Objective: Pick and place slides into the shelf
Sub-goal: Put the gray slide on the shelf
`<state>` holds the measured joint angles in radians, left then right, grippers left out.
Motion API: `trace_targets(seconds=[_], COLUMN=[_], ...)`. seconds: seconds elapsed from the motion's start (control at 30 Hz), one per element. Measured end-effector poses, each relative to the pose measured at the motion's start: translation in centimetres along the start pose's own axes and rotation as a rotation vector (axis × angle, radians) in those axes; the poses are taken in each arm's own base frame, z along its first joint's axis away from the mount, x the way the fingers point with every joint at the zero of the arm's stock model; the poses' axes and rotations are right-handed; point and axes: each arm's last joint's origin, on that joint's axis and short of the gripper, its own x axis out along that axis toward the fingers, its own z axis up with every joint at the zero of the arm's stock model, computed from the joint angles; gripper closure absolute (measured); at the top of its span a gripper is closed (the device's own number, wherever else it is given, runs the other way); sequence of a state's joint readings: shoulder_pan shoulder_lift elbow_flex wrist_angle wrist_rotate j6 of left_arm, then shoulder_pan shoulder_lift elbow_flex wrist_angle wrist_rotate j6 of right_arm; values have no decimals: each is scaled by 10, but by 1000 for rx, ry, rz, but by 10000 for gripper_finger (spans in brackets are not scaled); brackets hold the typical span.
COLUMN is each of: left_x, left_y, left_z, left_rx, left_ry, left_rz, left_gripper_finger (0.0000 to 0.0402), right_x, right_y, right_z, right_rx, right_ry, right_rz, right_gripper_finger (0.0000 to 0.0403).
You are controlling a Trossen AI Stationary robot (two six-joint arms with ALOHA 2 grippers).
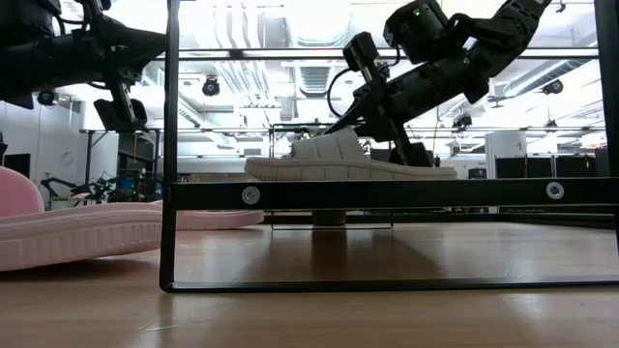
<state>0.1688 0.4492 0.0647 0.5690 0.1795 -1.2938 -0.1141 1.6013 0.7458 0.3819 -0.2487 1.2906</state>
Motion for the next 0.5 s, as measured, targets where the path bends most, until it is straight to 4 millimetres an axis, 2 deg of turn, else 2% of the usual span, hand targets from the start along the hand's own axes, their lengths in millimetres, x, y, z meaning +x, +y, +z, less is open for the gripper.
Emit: trace_targets(seconds=[0.17, 0.3, 0.5], left_x=[0, 0, 0], left_y=[0, 0, -1], left_z=[0, 0, 0], left_rx=[0, 0, 0], left_ry=[1, 0, -2], left_rz=[1, -1, -9], left_gripper_finger=[402, 402, 402], right_x=[12, 24, 28], right_y=[-5, -1, 4], right_z=[2, 6, 10], right_rx=[8, 0, -13], right_ry=[21, 35, 36], right_rz=[21, 42, 45], right_gripper_finger=[390, 390, 390])
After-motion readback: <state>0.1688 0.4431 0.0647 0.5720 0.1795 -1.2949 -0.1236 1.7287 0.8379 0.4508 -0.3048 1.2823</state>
